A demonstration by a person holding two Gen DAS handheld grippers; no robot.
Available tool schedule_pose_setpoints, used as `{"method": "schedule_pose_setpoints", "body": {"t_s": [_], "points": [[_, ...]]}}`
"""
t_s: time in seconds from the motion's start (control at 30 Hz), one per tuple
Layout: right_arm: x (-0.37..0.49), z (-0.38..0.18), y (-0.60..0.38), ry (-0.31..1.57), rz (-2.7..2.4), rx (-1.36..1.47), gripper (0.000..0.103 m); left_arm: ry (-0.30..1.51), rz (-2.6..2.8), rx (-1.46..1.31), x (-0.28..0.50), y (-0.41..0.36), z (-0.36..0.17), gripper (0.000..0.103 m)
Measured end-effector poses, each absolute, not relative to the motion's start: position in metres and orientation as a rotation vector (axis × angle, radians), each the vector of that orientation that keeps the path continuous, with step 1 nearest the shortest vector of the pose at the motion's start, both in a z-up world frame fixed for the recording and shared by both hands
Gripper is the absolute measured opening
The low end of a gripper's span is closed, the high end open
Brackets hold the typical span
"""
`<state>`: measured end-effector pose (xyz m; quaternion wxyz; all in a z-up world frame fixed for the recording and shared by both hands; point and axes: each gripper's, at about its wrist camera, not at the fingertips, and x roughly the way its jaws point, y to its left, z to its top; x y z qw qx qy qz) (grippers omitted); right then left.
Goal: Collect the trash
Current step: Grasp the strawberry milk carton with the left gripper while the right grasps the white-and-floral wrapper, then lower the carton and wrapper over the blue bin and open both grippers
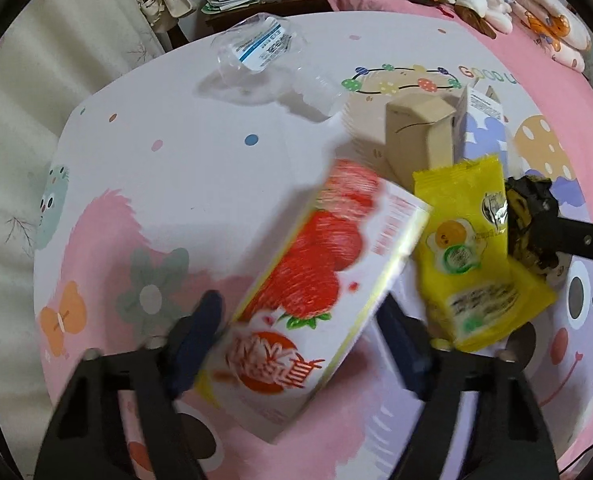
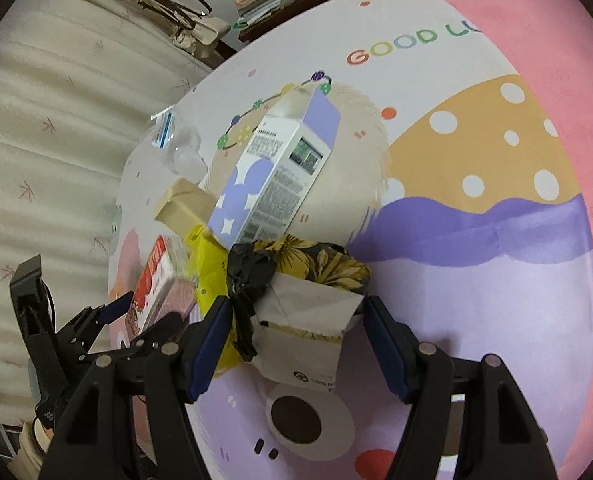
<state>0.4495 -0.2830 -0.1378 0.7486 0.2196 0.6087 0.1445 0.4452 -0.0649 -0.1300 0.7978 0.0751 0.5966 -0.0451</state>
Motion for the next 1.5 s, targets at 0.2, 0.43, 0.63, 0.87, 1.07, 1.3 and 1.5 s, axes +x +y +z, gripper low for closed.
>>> {"method": "schedule_pose_setpoints", "body": {"t_s": [0.2,0.43,0.63,0.87,1.07,1.3,1.5], "points": [[0.439,-0.132,-0.271,1.323,0.321,0.423,0.049,1.268,-0.084,0.143,0.425,-0.071,-0.122,0.052],[0.406,-0.102,-0.281,1.228,0.259,0.419,0.048,1.24,-0.086,0.072,0.371,-0.057,-0.089,0.052],[0.344,-0.063,-0.276,1.174,0.269,0.421,0.048,1.19,-0.125,0.013,0.301,-0.034,-0.043,0.052],[0.247,-0.028,-0.234,1.152,0.312,0.422,0.048,1.115,-0.177,0.007,0.2,-0.001,0.0,0.052],[0.166,-0.024,-0.179,1.179,0.336,0.367,0.048,1.085,-0.21,0.071,0.112,0.025,0.005,0.052],[0.085,-0.035,-0.13,1.222,0.34,0.327,0.048,1.143,-0.25,0.054,0.041,0.057,-0.025,0.052],[0.047,-0.068,-0.11,1.338,0.32,0.286,0.048,1.226,-0.281,0.041,0.009,0.065,-0.061,0.052]]}}
